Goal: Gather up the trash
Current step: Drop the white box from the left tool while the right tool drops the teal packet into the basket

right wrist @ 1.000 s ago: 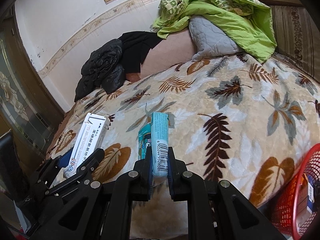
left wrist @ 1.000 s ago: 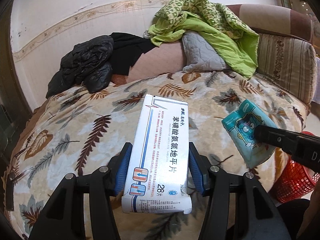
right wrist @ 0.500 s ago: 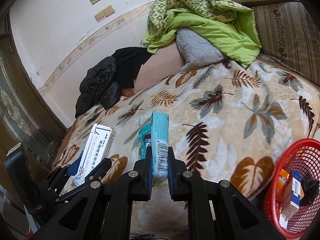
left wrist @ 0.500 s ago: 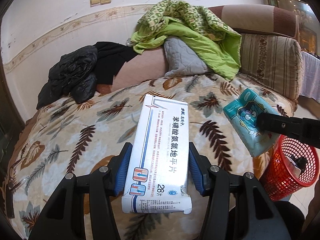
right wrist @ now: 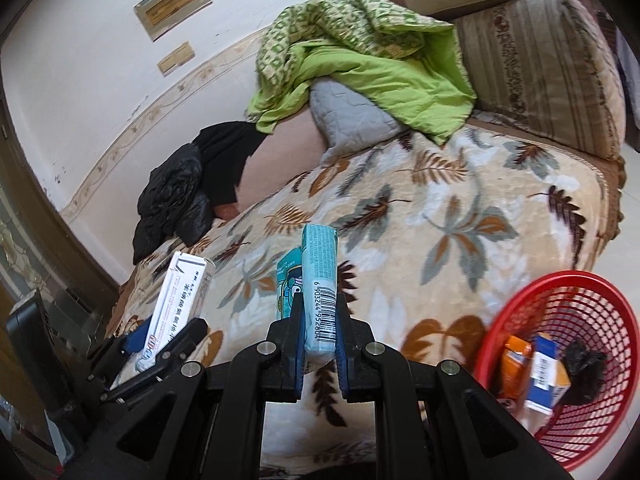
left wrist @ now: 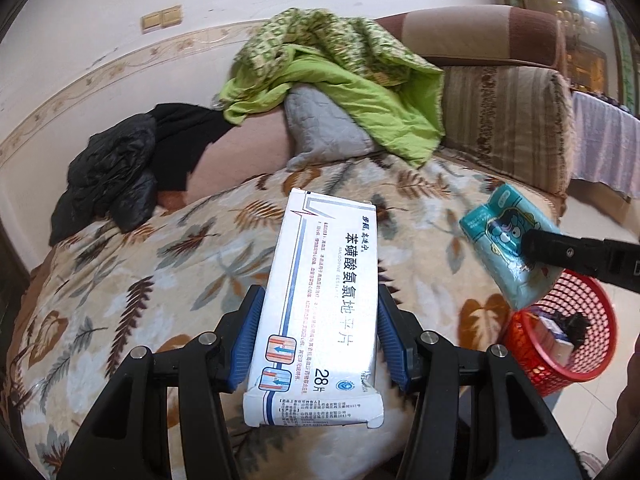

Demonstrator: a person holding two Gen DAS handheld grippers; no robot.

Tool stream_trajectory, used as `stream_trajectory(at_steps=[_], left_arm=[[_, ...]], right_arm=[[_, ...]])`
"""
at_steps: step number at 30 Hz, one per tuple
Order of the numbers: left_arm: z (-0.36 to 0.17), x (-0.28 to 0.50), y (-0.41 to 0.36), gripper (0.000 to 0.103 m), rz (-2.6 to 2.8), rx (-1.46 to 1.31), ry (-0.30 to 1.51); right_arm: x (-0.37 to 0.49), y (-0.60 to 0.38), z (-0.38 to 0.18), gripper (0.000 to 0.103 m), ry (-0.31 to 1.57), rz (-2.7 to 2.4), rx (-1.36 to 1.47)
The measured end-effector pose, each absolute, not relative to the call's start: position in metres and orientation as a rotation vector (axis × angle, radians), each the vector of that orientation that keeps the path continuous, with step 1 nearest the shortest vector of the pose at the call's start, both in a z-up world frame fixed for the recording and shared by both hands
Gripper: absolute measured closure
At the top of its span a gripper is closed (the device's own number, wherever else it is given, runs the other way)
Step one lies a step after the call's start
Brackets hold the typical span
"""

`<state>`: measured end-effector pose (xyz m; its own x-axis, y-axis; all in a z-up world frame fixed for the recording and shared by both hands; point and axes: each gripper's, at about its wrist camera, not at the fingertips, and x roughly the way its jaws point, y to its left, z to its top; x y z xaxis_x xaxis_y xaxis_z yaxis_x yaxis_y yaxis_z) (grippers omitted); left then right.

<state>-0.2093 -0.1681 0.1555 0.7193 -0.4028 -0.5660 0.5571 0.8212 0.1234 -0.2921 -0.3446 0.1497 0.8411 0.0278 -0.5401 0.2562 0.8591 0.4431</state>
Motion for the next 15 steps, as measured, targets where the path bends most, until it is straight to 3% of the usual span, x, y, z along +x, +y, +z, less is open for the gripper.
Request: stream_trajectory(at_steps=[15], left_arm=[[0.165, -0.256, -0.272, 0.050, -1.006, 0.283, 0.712]], right_arm=[[-0.398, -0.446, 0.151, 0.090, 0.527, -0.415, 0.611]])
